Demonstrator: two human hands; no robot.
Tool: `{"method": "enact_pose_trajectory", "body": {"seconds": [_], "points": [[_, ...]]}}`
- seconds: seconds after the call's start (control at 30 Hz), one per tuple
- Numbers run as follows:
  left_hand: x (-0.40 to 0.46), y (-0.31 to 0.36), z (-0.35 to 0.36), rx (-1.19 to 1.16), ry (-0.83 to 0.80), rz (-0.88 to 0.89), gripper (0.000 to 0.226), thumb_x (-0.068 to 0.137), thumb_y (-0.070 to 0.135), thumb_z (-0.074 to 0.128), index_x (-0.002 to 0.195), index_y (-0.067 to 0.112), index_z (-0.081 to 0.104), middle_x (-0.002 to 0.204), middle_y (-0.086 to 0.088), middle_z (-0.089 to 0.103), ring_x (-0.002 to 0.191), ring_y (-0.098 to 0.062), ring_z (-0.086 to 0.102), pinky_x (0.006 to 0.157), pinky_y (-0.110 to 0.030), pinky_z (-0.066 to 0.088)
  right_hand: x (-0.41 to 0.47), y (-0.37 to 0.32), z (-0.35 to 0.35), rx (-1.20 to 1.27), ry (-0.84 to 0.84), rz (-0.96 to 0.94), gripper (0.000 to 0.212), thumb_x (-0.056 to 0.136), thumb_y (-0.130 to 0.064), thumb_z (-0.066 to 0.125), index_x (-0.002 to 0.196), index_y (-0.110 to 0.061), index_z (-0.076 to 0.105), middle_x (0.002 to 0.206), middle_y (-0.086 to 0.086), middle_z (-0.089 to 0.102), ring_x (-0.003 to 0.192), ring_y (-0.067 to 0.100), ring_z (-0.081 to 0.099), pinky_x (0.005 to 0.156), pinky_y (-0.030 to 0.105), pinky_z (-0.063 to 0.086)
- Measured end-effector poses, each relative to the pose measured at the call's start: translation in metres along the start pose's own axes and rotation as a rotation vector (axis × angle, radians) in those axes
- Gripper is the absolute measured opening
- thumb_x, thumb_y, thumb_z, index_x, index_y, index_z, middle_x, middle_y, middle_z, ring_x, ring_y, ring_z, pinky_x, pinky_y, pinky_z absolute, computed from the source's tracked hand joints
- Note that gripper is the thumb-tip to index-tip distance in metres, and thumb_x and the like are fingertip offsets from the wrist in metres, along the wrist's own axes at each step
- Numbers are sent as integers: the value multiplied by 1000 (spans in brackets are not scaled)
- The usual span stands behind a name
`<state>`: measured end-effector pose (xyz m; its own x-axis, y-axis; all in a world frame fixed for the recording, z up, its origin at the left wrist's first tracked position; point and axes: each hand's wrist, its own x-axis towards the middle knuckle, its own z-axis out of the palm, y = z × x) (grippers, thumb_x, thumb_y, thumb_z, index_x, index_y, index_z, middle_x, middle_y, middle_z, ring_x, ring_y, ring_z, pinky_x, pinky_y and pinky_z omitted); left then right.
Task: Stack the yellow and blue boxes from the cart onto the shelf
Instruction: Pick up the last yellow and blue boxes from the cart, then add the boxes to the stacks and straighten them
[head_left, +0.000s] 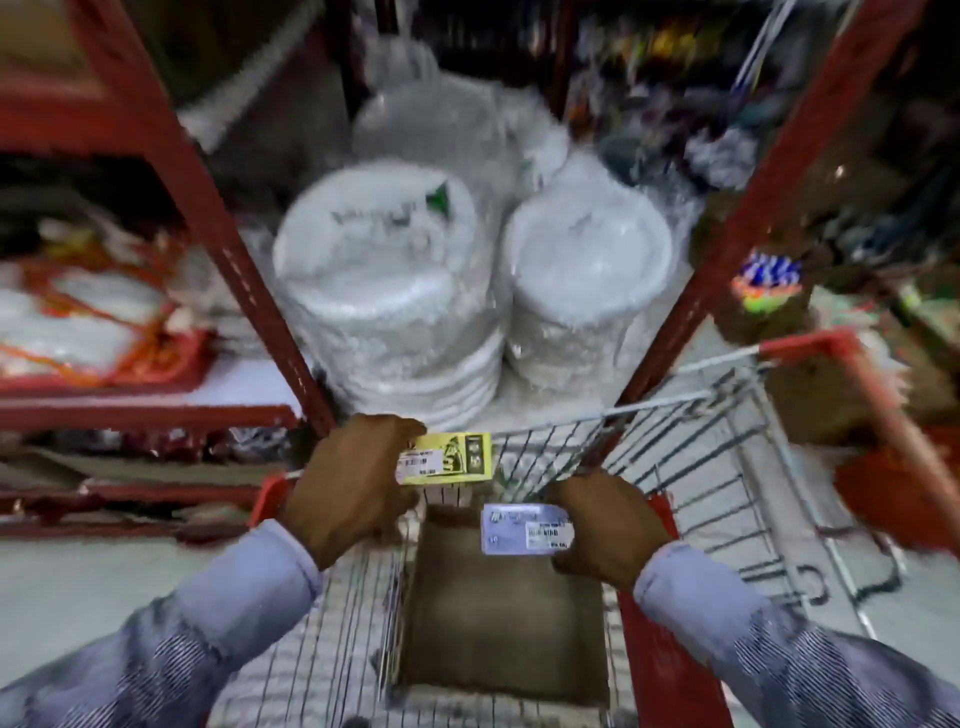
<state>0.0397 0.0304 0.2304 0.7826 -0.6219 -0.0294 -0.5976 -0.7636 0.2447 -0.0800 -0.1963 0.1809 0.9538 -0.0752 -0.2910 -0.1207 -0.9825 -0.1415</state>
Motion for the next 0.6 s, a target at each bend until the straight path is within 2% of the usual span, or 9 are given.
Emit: {"method": "enact_pose_trajectory", "body": {"seconds": [0.1, 0.2, 0.3, 0.4, 0.5, 0.6], "points": [[-9, 5, -88, 3, 133, 2, 51, 55, 33, 82, 104, 26, 70, 92, 0, 77, 81, -24, 72, 67, -38, 60, -12, -6, -72, 0, 182, -11, 36, 55, -45, 73, 67, -16, 55, 68, 4, 67, 65, 20, 64, 50, 25, 34], [-19, 14, -171, 67, 258, -1, 56, 51, 25, 81, 106, 25, 71, 93, 0, 78, 81, -25, 72, 69, -37, 60, -31, -20, -152, -13, 278, -47, 35, 50, -41, 71, 76, -19, 63, 71, 3, 68, 63, 14, 61, 45, 26, 34], [-25, 17, -240, 81, 387, 17, 62, 50, 30, 78, 112, 28, 69, 95, 4, 78, 81, -17, 72, 70, -32, 60, -50, -32, -225, -27, 380, -83, 47, 46, -46, 69, 88, -25, 66, 78, -4, 69, 68, 14, 55, 54, 26, 44], [-27, 23, -298, 94, 514, 47, 61, 50, 36, 82, 109, 30, 69, 93, 5, 78, 79, -14, 72, 69, -33, 60, -66, -42, -287, -61, 512, -105, 50, 47, -49, 69, 94, -31, 67, 83, -8, 69, 72, 14, 55, 59, 25, 46], [-29, 33, -348, 98, 634, 64, 65, 47, 40, 78, 110, 26, 70, 98, 3, 78, 86, -16, 72, 76, -34, 60, -78, -50, -346, -85, 664, -123, 48, 45, -51, 68, 88, -29, 68, 79, -7, 69, 69, 15, 53, 61, 27, 48], [-27, 43, -388, 70, 721, 102, 65, 45, 33, 75, 110, 25, 71, 98, 5, 78, 84, -13, 72, 76, -32, 59, -84, -52, -395, -100, 791, -117, 42, 43, -52, 68, 74, -25, 62, 69, -7, 66, 65, 13, 57, 58, 29, 50]]}}
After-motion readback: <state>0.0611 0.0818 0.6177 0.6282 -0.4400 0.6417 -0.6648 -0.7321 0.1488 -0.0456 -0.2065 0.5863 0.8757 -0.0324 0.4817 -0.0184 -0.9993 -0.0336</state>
